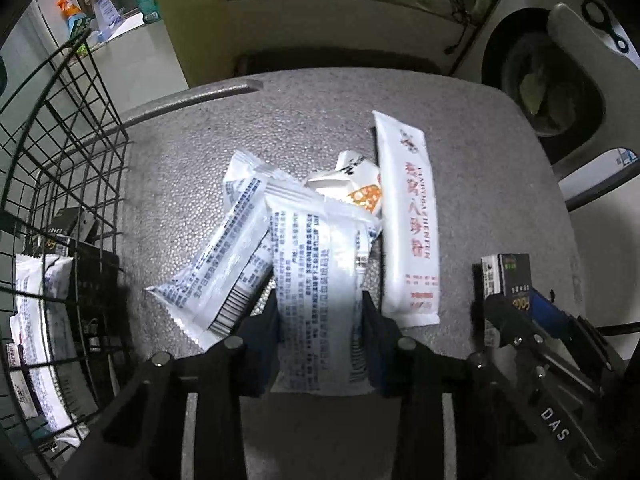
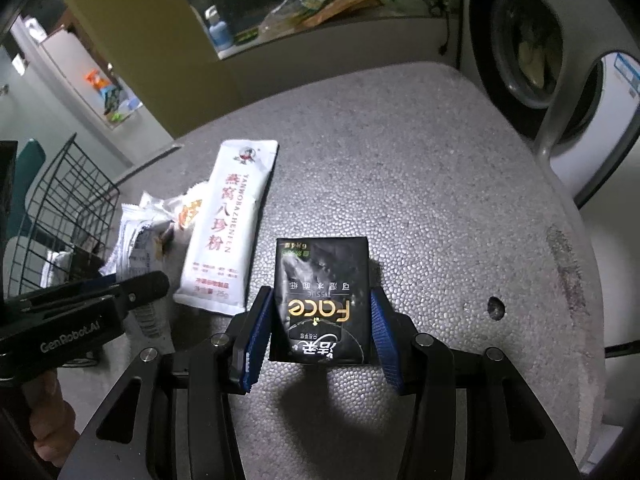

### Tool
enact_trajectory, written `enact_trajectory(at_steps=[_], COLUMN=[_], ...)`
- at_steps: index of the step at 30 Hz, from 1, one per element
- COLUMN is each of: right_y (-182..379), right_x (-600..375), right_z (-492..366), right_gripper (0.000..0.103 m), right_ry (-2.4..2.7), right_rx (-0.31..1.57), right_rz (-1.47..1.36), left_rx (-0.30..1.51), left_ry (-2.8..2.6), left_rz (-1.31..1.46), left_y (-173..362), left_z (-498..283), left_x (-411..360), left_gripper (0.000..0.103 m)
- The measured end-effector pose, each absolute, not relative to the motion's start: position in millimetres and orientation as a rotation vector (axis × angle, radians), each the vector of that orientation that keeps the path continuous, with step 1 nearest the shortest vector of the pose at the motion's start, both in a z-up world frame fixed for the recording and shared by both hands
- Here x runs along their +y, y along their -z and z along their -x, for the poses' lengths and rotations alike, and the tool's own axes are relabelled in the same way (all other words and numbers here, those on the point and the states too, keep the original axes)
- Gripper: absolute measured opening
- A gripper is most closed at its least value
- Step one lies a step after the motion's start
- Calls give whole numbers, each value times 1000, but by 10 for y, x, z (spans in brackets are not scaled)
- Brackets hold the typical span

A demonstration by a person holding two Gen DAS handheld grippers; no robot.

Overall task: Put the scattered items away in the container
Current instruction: 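Carry the wet-wipe packet and Face pack over the basket and open both tools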

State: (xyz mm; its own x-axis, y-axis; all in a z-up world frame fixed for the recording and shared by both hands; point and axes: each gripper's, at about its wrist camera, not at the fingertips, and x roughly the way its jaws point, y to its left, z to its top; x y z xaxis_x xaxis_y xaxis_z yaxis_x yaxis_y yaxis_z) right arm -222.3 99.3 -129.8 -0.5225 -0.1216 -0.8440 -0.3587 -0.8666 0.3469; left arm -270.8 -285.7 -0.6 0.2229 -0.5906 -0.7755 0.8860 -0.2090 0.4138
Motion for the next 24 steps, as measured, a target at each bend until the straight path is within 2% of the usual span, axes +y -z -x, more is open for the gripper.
enact_trajectory(at_steps=[7,13,19,24], right_y=[873,153,-335,-375], right_x=[940,576,-228,-911], right_z=[2113,2116,2337,2569], right_gripper=[47,47,47,47], right_ry=[-2584,-2766,-2990,-3090], right_rx=[754,708,605,515], right_rz=[1365,1237,1241,1320], left_rx=[335,268,211,237], left_ry=[1494,1594,1589,1497], left_rz=[-1080,-957,-831,-787], left_y=[-378,-1096,-1780,-1936], left_z=[2805,2764,2270,1640], left_x=[-2541,-2067,-1771,-1781], left_gripper=[39,39,39,39])
